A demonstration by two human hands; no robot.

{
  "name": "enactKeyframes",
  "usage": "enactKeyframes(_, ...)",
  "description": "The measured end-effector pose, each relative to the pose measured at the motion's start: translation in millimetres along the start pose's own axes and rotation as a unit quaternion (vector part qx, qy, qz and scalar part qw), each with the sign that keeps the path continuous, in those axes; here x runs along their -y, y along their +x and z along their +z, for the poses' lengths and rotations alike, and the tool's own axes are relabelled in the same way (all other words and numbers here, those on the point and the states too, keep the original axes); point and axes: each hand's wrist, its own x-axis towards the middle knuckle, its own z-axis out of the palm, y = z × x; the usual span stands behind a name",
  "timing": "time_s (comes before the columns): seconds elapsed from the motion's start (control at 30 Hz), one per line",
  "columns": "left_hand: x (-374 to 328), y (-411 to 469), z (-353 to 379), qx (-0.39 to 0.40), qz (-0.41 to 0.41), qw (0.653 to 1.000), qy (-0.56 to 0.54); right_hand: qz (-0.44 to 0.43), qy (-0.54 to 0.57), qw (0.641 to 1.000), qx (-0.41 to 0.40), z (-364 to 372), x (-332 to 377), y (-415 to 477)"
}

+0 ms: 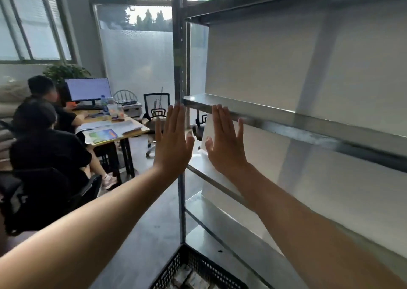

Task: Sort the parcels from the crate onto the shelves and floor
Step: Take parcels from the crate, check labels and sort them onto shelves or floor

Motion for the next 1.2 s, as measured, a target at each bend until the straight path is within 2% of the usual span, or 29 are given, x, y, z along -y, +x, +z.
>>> enactKeyframes(0.33, -231, -8, -9, 0.007, 0.139, 0.981, -0.136, 0.132, -0.155, 0.978, -0.055, -187, -127, -68)
enactKeyframes(0.53, -383, -58, -14, 0.039, 0.202, 0.957, -0.203, 0.185, -0.235, 0.953, -0.043, -302, -202, -169)
enactKeyframes(0.63, -461, -94, -23, 0.065, 0.251, 0.937, -0.233, 0.236, -0.259, 0.934, -0.063, -366, -238, -227)
enactKeyframes(0.93, -665, -229, -47, 0.116, 0.389, 0.848, -0.341, 0.400, -0.394, 0.824, -0.078, -537, -296, -424)
enactKeyframes(1.07, -722, -298, -60, 0.149, 0.455, 0.788, -0.387, 0.482, -0.436, 0.756, -0.077, -582, -292, -508)
enactKeyframes(1.2, -767, -350, -73, 0.181, 0.506, 0.729, -0.424, 0.533, -0.464, 0.705, -0.063, -615, -280, -578)
